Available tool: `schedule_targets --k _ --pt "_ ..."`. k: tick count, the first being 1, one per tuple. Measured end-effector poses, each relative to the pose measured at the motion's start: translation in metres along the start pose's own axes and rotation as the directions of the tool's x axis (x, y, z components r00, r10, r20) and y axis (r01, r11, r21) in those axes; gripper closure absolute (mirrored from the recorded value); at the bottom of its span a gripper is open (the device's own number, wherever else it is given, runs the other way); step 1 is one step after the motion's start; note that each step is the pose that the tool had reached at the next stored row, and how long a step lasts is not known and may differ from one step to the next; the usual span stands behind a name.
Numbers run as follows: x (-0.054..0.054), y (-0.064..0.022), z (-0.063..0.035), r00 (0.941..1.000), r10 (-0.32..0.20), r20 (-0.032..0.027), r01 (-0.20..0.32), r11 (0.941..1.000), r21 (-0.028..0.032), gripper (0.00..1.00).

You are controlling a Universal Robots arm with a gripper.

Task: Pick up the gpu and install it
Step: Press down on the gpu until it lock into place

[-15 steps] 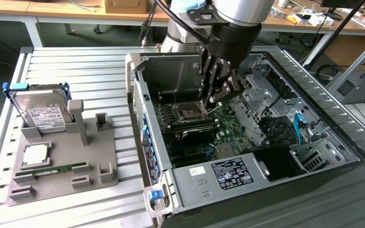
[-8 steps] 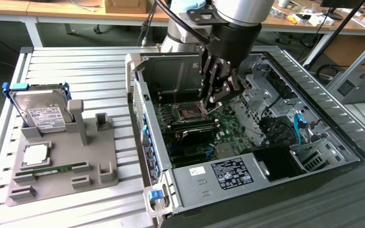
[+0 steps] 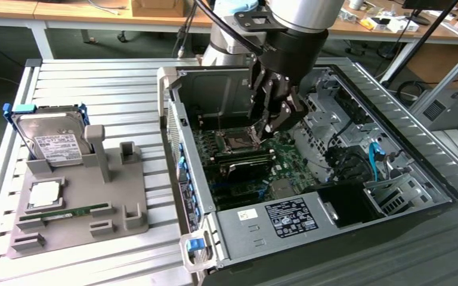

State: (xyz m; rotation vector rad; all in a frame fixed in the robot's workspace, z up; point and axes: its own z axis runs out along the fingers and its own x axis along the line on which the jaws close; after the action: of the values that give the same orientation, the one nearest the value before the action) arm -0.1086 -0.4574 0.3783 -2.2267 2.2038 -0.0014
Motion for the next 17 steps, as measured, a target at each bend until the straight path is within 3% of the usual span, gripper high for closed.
schedule_targets --k 3,6,10,13,16,17 --pt "0.0000 0.0000 0.0000 1.0000 0.000 0.0000 0.000 1.0000 0.0000 0.40" --pt "0.0000 0.0000 0.0000 1.0000 0.000 0.0000 0.000 1.0000 0.0000 0.41" --pt "0.0000 0.0000 0.0000 1.0000 0.000 0.0000 0.000 1.0000 0.0000 0.66" --pt "0.0000 0.0000 0.0000 1.0000 0.000 0.0000 0.000 1.0000 -0.0001 0.72" --pt "0.0000 0.0000 0.0000 1.0000 0.000 0.0000 0.000 1.0000 0.0000 0.89" --pt "0.0000 0.0000 0.0000 1.0000 0.000 0.0000 0.000 1.0000 0.0000 0.89"
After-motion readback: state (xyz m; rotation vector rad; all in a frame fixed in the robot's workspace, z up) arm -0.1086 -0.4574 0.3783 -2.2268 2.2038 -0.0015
